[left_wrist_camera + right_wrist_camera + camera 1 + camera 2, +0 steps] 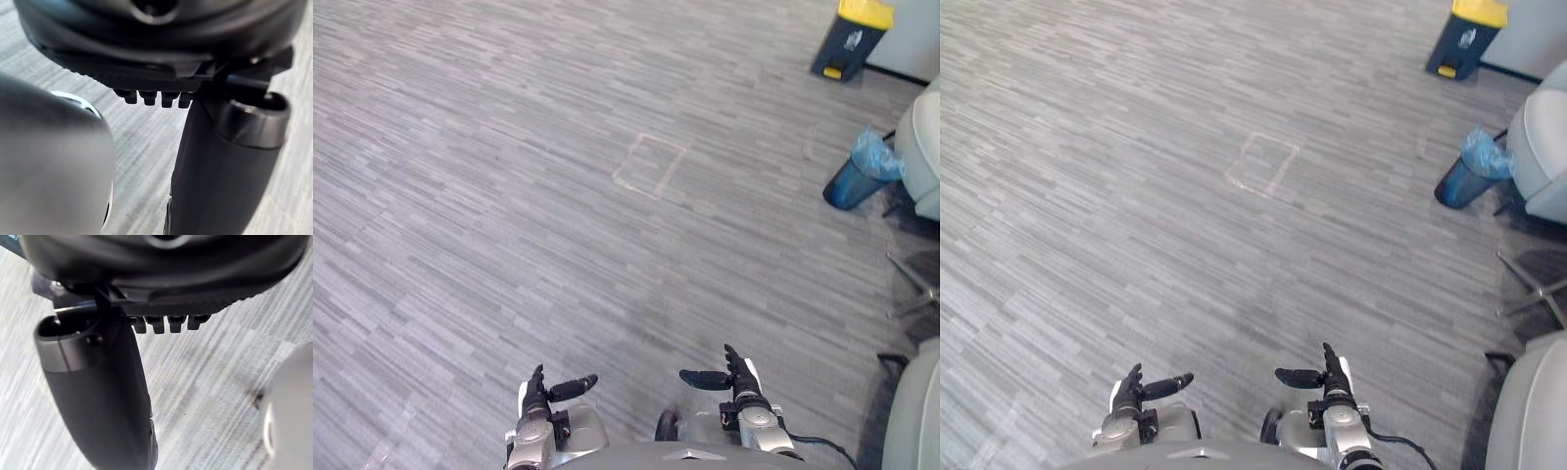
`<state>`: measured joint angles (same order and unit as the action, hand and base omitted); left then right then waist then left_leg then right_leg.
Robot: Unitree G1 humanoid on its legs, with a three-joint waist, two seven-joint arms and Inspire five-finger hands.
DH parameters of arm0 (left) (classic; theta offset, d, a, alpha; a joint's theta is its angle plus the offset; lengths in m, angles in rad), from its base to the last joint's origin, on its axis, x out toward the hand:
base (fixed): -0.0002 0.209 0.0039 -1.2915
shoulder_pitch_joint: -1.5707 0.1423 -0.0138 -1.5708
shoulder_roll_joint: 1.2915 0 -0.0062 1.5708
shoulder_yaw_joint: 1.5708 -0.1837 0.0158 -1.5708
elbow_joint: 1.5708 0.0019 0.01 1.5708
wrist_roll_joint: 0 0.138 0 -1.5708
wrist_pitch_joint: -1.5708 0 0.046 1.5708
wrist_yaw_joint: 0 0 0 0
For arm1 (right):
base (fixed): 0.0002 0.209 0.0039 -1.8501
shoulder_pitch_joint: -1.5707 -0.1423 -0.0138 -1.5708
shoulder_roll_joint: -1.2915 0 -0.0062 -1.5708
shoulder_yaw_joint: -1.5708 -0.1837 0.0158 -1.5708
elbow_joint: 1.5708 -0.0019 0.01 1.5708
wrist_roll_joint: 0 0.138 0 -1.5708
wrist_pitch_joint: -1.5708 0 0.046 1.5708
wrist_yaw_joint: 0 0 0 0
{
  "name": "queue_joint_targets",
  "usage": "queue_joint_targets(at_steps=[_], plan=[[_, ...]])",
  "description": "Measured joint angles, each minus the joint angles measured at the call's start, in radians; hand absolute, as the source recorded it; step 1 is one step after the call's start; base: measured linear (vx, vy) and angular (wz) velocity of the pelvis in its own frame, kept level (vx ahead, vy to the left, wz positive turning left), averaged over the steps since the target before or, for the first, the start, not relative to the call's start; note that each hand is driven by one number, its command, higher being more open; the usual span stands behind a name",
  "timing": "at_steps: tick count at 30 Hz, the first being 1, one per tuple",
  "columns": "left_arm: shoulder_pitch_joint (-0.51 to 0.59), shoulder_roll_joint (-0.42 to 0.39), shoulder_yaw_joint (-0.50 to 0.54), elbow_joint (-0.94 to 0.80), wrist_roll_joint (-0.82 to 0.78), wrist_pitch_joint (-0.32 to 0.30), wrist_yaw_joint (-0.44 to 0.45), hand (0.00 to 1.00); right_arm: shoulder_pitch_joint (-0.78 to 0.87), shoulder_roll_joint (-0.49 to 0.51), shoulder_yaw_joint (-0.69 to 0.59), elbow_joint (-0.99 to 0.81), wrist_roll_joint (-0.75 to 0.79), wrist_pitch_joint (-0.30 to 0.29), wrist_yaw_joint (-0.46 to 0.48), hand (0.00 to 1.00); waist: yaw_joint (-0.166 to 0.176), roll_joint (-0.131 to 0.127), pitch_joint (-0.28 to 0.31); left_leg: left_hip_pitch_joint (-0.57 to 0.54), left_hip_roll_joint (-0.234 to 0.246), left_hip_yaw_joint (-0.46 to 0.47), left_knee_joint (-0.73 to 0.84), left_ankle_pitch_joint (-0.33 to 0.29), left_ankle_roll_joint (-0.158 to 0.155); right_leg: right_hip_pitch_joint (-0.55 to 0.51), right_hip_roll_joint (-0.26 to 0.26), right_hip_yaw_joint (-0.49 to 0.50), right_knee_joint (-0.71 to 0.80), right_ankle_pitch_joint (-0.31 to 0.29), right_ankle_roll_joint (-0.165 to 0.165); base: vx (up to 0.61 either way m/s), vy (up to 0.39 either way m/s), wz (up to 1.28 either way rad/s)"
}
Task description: Organize the slippers on the shoe rack
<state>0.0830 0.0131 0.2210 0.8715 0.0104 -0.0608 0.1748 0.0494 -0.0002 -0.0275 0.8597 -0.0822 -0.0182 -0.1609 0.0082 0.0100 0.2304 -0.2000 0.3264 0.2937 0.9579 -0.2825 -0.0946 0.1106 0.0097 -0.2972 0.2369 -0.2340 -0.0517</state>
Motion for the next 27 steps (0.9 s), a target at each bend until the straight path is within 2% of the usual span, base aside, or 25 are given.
queue_joint_targets(at_steps=[2,3,4,5,6,7,8,9,10,11,12,13,14,15,17,18,19,20,21,22,23,24,25,26,27], plan=[[-0.003,-0.002,-0.003,-0.004,0.0,-0.002,-0.001,1.0,-0.002,0.009,-0.01,-0.001,0.006,0.0,0.0,1.0,0.008,0.007,-0.001,-0.043,-0.02,0.045,-0.13,0.005,0.008,0.018,-0.008,0.005,0.003,-0.007,0.012,0.44,0.051,-0.3],[-0.003,-0.005,-0.004,-0.006,0.0,-0.003,-0.001,1.0,0.003,0.023,-0.045,-0.01,0.006,0.011,0.004,1.0,0.014,0.015,-0.005,-0.051,-0.047,0.101,-0.278,0.03,0.08,0.02,-0.023,0.001,0.053,-0.038,0.047,0.48,0.115,-0.17],[-0.003,-0.005,-0.005,-0.006,-0.001,-0.003,-0.001,1.0,0.007,0.023,-0.056,-0.01,0.006,0.013,0.004,1.0,0.018,0.01,-0.005,-0.039,-0.05,0.121,-0.287,0.02,0.104,0.02,-0.024,0.001,0.072,-0.048,0.052,0.49,0.108,0.19],[-0.011,-0.007,-0.009,-0.005,0.0,0.0,0.001,1.0,0.014,0.036,-0.081,-0.017,0.007,0.015,0.002,1.0,0.016,0.005,-0.005,0.008,-0.053,0.129,-0.325,0.002,0.127,-0.037,-0.053,-0.004,0.222,-0.086,0.049,0.34,0.084,0.48],[-0.02,-0.002,0.002,0.001,-0.001,0.001,0.006,1.0,0.006,0.036,-0.071,-0.029,0.007,0.013,0.003,1.0,0.024,-0.003,0.003,-0.009,-0.035,0.117,-0.253,0.005,0.144,-0.033,-0.041,0.016,0.131,-0.106,0.07,0.26,0.097,0.82],[-0.026,0.039,0.028,-0.037,-0.005,-0.003,-0.007,1.0,-0.006,0.062,-0.062,-0.029,0.006,0.016,0.002,1.0,0.031,-0.063,0.033,-0.089,-0.056,0.098,-0.128,-0.041,0.131,0.039,-0.082,0.035,-0.016,-0.059,0.098,0.22,0.099,0.71],[-0.031,0.039,0.03,-0.031,-0.002,-0.004,-0.009,1.0,-0.008,0.061,-0.062,-0.021,0.006,0.016,0.002,1.0,0.025,-0.065,0.034,-0.095,-0.07,0.08,-0.156,-0.049,0.118,0.05,-0.087,0.023,-0.024,-0.06,0.096,0.15,0.053,0.79],[-0.026,0.05,0.027,-0.023,-0.003,-0.004,-0.004,1.0,-0.024,0.044,-0.059,0.054,0.004,0.013,-0.009,1.0,0.031,-0.106,-0.011,-0.119,-0.195,-0.002,-0.448,0.046,0.078,0.058,-0.12,0.001,-0.054,-0.06,0.103,0.31,0.08,0.25],[-0.019,0.046,0.026,-0.024,-0.023,-0.008,0.006,1.0,-0.038,0.015,-0.029,0.079,0.002,0.004,-0.008,1.0,0.044,-0.088,-0.015,-0.126,-0.196,-0.015,-0.408,0.068,0.117,0.054,-0.122,0.022,-0.007,-0.075,0.121,0.46,0.141,-0.01],[-0.033,0.064,0.017,0.021,-0.021,0.0,0.004,1.0,-0.047,0.013,-0.009,0.078,-0.002,-0.006,-0.007,1.0,0.043,-0.085,-0.013,-0.092,-0.201,0.0,-0.403,0.023,0.115,-0.01,-0.165,0.051,0.186,-0.101,0.16,0.49,0.166,-0.37],[-0.034,0.071,0.01,0.032,-0.02,0.003,0.003,1.0,-0.051,0.016,-0.01,0.08,-0.002,-0.001,-0.007,1.0,0.036,-0.087,-0.012,-0.074,-0.211,0.004,-0.418,0.019,0.116,-0.048,-0.186,0.057,0.284,-0.094,0.166,0.51,0.166,-0.21],[-0.031,0.085,-0.021,0.054,-0.016,0.007,0.004,1.0,-0.055,0.023,-0.011,0.092,-0.001,0.005,-0.005,1.0,0.012,-0.085,-0.008,-0.007,-0.228,0.018,-0.471,0.009,0.121,-0.159,-0.242,0.063,0.545,0.003,0.163,0.63,0.141,-0.21],[-0.023,0.095,-0.055,0.065,-0.01,0.011,0.006,1.0,-0.065,0.021,-0.013,0.092,0.0,0.013,0.006,1.0,0.004,-0.075,0.002,0.106,-0.235,0.025,-0.548,0.003,0.121,-0.221,-0.254,0.058,0.708,0.003,0.145,0.65,0.114,-0.21],[-0.02,0.098,-0.065,0.067,-0.006,0.012,0.006,1.0,-0.069,0.02,-0.012,0.092,0.0,0.01,0.005,1.0,0.002,-0.068,0.008,0.151,-0.235,0.025,-0.58,0.003,0.121,-0.232,-0.244,0.05,0.728,-0.005,0.131,0.68,0.074,-0.21],[-0.015,0.094,-0.091,0.072,0.0,0.013,0.005,1.0,-0.077,0.011,-0.005,0.079,-0.002,-0.006,0.006,1.0,-0.018,-0.036,0.026,0.319,-0.213,0.027,-0.708,0.011,0.108,-0.278,-0.179,-0.001,0.69,-0.055,0.058,0.63,0.01,0.0],[-0.023,0.093,-0.092,0.079,0.0,0.013,0.002,1.0,-0.078,0.003,0.014,0.058,-0.003,-0.015,0.007,1.0,-0.022,-0.031,0.03,0.374,-0.192,0.029,-0.743,0.012,0.106,-0.354,-0.142,-0.034,0.576,-0.072,0.031,0.56,-0.047,0.1],[-0.025,0.093,-0.092,0.081,0.0,0.013,0.002,1.0,-0.078,0.003,0.015,0.054,-0.003,-0.017,0.007,1.0,-0.022,-0.032,0.03,0.38,-0.189,0.029,-0.745,0.012,0.106,-0.367,-0.139,-0.038,0.555,-0.072,0.031,0.56,-0.104,0.21],[-0.037,0.093,-0.093,0.097,0.0,0.014,0.0,1.0,-0.079,0.002,0.02,0.035,-0.004,-0.026,0.007,1.0,-0.029,-0.036,0.033,0.41,-0.176,0.027,-0.759,0.011,0.106,-0.434,-0.124,-0.049,0.403,-0.05,0.036,0.59,-0.152,0.32],[-0.034,0.096,-0.099,0.101,0.002,0.017,-0.003,1.0,-0.079,0.001,0.027,0.027,-0.004,-0.026,0.006,1.0,-0.04,-0.055,0.032,0.461,-0.181,0.027,-0.778,0.005,0.066,-0.453,-0.1,-0.044,0.138,0.125,0.04,0.74,-0.199,0.42],[-0.029,0.092,-0.1,0.111,0.005,0.019,-0.007,1.0,-0.073,-0.007,0.028,0.032,-0.004,-0.02,0.008,1.0,-0.047,-0.056,0.034,0.502,-0.169,0.021,-0.784,-0.002,0.037,-0.419,-0.084,-0.035,0.08,0.293,-0.035,0.65,-0.185,0.03],[-0.034,0.072,-0.094,0.123,0.009,0.018,-0.008,1.0,-0.098,-0.019,0.029,0.05,-0.006,-0.018,0.008,1.0,-0.032,-0.018,0.039,0.517,-0.137,0.021,-0.779,0.004,0.037,-0.409,-0.042,-0.032,0.09,0.294,-0.035,0.64,-0.179,-0.3],[-0.045,0.061,-0.093,0.127,0.022,0.018,-0.015,1.0,-0.116,-0.019,0.015,0.051,-0.007,-0.009,0.005,1.0,-0.025,-0.021,0.041,0.508,-0.147,-0.004,-0.774,0.029,0.027,-0.414,-0.045,-0.006,0.119,0.239,-0.044,0.47,-0.137,-0.47],[-0.046,0.052,-0.097,0.126,0.023,0.018,-0.016,1.0,-0.118,-0.018,-0.001,0.048,-0.011,-0.007,0.003,1.0,-0.029,-0.021,0.042,0.509,-0.161,-0.021,-0.789,0.044,0.027,-0.413,-0.047,0.0,0.141,0.212,-0.044,0.5,-0.13,-0.2],[-0.046,0.038,-0.097,0.126,0.031,0.018,-0.017,1.0,-0.107,-0.014,-0.022,0.048,-0.014,0.002,0.002,1.0,-0.038,-0.017,0.039,0.511,-0.163,-0.02,-0.759,0.093,0.016,-0.4,-0.054,-0.003,0.186,0.162,-0.04,0.46,-0.14,0.11],[-0.046,0.03,-0.092,0.117,0.043,0.018,-0.022,1.0,-0.073,-0.014,-0.035,0.029,-0.016,0.017,0.006,1.0,-0.046,-0.016,0.037,0.492,-0.141,-0.054,-0.625,0.136,-0.03,-0.342,-0.053,-0.022,0.197,0.098,-0.027,0.45,-0.154,0.15]])
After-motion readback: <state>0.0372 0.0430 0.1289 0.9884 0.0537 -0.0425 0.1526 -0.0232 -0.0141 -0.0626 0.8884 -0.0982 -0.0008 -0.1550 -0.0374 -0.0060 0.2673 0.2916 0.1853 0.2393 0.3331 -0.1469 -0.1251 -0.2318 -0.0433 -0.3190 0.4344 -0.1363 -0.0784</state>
